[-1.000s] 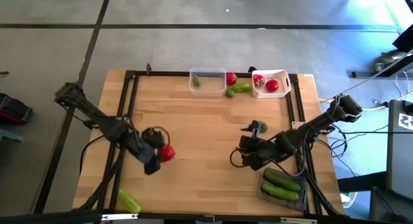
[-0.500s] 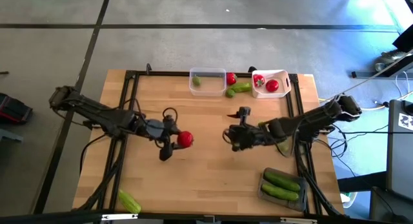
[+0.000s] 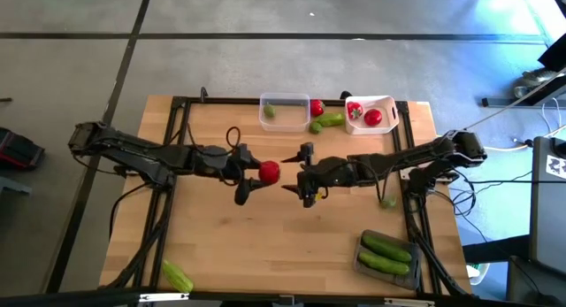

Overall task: Sort produce into baskets
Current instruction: Put the red tomato into the white bin

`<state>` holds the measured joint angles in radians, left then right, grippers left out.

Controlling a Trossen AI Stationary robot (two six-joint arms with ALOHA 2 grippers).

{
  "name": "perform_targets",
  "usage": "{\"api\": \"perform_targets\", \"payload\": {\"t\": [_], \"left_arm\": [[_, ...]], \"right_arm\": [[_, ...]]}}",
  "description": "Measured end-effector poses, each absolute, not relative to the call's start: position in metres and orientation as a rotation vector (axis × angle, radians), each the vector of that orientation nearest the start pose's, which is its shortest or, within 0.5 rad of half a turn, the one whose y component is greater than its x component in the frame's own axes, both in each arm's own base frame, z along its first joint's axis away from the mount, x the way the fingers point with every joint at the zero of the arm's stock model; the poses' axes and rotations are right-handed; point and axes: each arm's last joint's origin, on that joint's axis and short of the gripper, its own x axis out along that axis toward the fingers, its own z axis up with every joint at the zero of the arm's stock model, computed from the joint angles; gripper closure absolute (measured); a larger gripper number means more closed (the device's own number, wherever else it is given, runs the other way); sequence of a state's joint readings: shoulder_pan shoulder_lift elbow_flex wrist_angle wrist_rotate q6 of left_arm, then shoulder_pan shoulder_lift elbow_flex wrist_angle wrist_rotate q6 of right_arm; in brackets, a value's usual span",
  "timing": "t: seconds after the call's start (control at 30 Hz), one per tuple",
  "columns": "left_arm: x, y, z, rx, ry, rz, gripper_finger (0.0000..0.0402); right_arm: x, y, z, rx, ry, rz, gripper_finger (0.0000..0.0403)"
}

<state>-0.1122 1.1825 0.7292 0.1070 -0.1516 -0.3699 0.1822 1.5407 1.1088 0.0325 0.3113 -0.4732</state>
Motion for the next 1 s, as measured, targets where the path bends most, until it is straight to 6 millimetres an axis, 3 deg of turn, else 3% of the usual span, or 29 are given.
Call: {"api": "perform_targets", "payload": {"t": [0.43, 0.77, 1.0], "left_arm": [[0.276, -0.025, 0.248, -0.368, 0.307, 0.071, 0.0135], [0.276, -0.025, 0.249, -0.339, 0.305, 0.063, 0.0127], [0.274, -0.024, 0.252, -0.315, 0.298, 0.075, 0.007]], "right_arm": [[0.359, 0.058, 0.273, -0.705, 0.343, -0.01, 0.0066], [0.359, 0.058, 0.274, -0.706, 0.334, 0.009, 0.018], [0.358, 0.058, 0.275, -0.69, 0.337, -0.017, 0.0176]]}}
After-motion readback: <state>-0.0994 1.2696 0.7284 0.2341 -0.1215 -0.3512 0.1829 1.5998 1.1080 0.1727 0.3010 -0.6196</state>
